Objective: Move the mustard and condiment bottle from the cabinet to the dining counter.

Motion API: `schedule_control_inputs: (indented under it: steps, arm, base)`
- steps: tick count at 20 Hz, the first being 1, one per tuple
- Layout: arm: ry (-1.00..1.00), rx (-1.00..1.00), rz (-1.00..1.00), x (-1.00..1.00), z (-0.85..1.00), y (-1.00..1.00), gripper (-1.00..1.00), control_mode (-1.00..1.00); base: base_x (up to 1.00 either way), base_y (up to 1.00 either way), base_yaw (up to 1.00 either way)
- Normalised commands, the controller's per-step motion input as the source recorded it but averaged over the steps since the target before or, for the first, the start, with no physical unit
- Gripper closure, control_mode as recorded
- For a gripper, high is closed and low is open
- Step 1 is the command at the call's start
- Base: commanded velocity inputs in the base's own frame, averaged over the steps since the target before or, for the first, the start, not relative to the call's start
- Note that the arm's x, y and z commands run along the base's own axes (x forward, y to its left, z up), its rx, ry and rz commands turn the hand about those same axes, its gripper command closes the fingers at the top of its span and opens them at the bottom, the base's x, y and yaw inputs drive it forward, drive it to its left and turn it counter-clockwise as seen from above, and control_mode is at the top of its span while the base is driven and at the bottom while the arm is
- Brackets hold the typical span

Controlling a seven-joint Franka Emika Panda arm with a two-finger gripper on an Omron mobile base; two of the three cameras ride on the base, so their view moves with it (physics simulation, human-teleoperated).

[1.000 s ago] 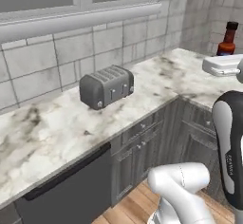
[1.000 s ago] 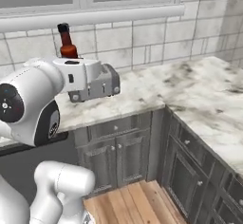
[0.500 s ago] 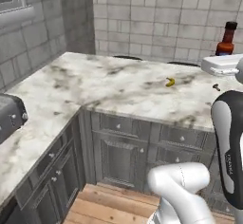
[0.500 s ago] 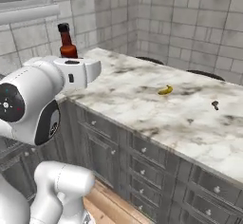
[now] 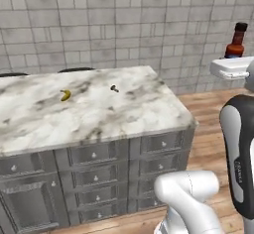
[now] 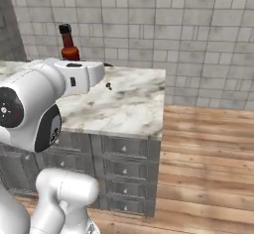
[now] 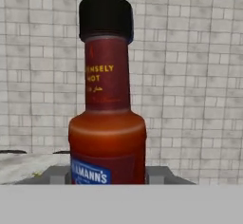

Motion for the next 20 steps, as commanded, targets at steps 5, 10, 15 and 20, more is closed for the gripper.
schedule_control_inputs:
  steps: [5,10,15,20]
  arm:
    - [0.00,0.00,0.00,0.00,0.00,0.00,1.00,1.00]
    - [0.00,0.00,0.00,0.00,0.00,0.00,1.00,1.00]
    - [0.00,0.00,0.00,0.00,0.00,0.00,1.00,1.00]
    - [0.00,0.00,0.00,0.00,0.00,0.00,1.00,1.00]
  base:
    - [0.00,-0.58,-0.76]
    - [-0.26,0.73,-0.16]
    - [0.09,0.23,-0.05]
    - [0.10,-0.13,-0.28]
